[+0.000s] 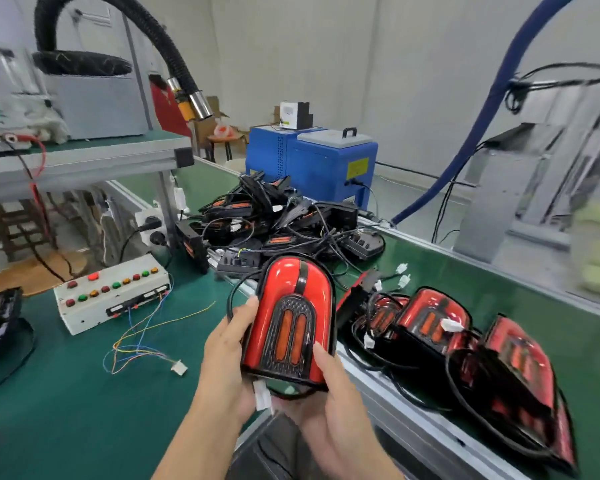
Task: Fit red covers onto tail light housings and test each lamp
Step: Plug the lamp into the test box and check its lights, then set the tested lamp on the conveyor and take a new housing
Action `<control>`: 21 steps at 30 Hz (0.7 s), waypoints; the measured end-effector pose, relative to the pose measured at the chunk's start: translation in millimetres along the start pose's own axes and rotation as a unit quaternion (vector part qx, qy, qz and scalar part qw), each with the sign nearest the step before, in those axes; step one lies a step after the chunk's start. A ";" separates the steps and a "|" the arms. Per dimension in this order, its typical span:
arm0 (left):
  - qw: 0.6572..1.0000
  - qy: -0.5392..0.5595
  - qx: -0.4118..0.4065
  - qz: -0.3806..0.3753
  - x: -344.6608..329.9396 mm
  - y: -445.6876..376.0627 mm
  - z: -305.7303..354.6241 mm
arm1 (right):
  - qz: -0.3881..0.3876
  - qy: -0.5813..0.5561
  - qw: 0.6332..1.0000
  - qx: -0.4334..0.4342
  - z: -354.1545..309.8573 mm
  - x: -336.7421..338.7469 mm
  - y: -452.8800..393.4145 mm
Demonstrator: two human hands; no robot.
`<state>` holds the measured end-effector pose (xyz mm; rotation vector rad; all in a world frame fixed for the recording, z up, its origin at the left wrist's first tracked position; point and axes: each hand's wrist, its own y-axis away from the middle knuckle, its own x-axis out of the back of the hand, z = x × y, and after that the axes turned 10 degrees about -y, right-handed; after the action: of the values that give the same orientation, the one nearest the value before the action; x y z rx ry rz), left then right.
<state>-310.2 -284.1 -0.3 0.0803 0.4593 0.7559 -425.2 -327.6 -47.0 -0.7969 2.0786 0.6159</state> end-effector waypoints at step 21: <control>0.969 -0.219 0.025 -0.111 -210.8 -53.4 -44.6 | 0.299 0.005 0.942 0.151 -191.7 38.9 15.2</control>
<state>-428.6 -470.0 25.9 0.2344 0.0622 0.4850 -552.5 -455.7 29.6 0.0214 2.3517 0.5818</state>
